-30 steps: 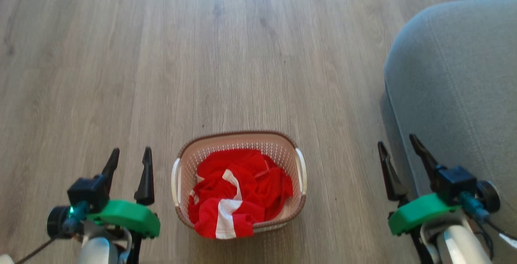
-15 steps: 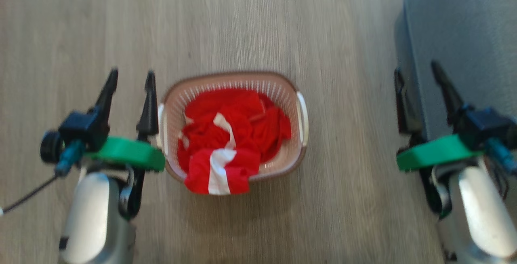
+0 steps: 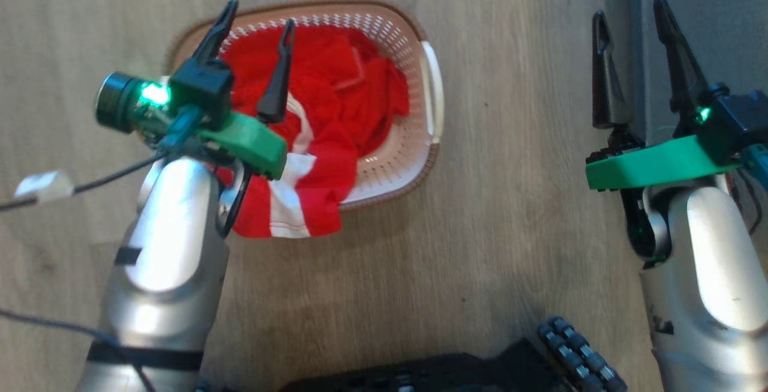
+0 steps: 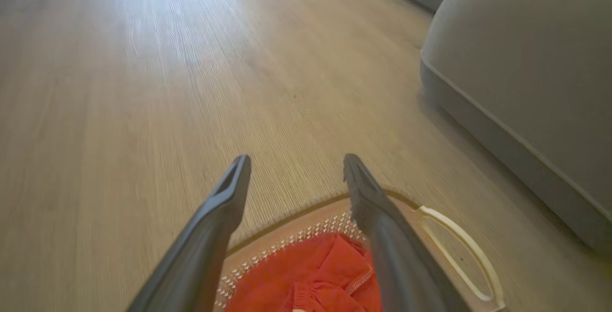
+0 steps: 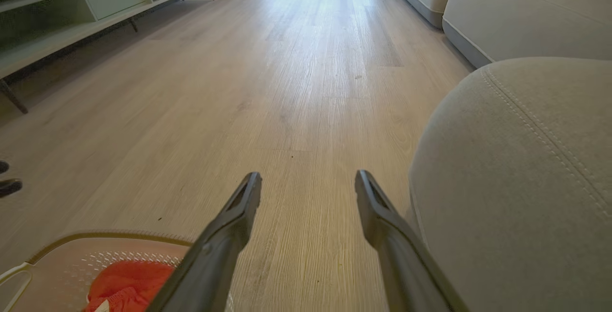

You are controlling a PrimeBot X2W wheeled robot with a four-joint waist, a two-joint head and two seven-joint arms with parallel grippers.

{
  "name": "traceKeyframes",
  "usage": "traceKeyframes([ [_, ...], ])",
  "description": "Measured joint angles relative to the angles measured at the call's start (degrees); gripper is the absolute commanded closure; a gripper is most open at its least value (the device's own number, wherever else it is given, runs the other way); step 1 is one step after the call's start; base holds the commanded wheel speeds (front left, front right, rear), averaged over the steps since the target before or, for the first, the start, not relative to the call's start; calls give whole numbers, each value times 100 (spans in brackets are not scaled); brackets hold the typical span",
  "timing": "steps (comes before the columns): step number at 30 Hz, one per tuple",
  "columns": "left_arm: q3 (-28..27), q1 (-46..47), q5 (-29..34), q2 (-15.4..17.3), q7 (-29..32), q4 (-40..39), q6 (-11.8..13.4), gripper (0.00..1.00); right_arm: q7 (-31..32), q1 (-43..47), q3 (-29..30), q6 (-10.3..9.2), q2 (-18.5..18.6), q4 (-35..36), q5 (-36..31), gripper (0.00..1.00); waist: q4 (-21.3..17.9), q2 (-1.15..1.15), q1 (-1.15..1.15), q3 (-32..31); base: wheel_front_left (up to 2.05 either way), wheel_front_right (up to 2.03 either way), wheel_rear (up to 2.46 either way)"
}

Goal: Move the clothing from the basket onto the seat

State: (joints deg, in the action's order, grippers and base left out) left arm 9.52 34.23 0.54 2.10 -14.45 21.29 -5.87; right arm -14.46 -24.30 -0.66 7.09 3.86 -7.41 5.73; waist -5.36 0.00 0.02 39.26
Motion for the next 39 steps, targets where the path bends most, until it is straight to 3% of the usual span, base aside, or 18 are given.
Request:
traceKeyframes([
  [3,200,343,209,16,43,516,1,0,0,-59,-22,0,-15,9,74,0,-187,0,-1,203,0,0,0],
  [9,370,918,455,47,850,1694,65,0,0,-123,-175,0,-31,89,337,0,-564,0,-2,498,0,0,0],
  [17,312,1502,567,316,1601,2858,417,0,-1,-331,-319,0,-46,315,666,0,-933,0,-1,996,0,0,0],
  [21,255,1853,576,404,1719,3357,612,0,-1,-334,-343,0,-58,346,757,0,-1054,0,-1,1288,0,0,0],
  [31,325,2330,610,533,1836,4146,812,0,-1,-446,-392,0,-68,444,848,0,-1173,0,-1,1581,0,0,0],
  [39,377,2557,605,533,1735,4598,822,0,-1,-444,-468,0,-71,447,978,0,-1235,0,-2,1641,0,0,0],
])
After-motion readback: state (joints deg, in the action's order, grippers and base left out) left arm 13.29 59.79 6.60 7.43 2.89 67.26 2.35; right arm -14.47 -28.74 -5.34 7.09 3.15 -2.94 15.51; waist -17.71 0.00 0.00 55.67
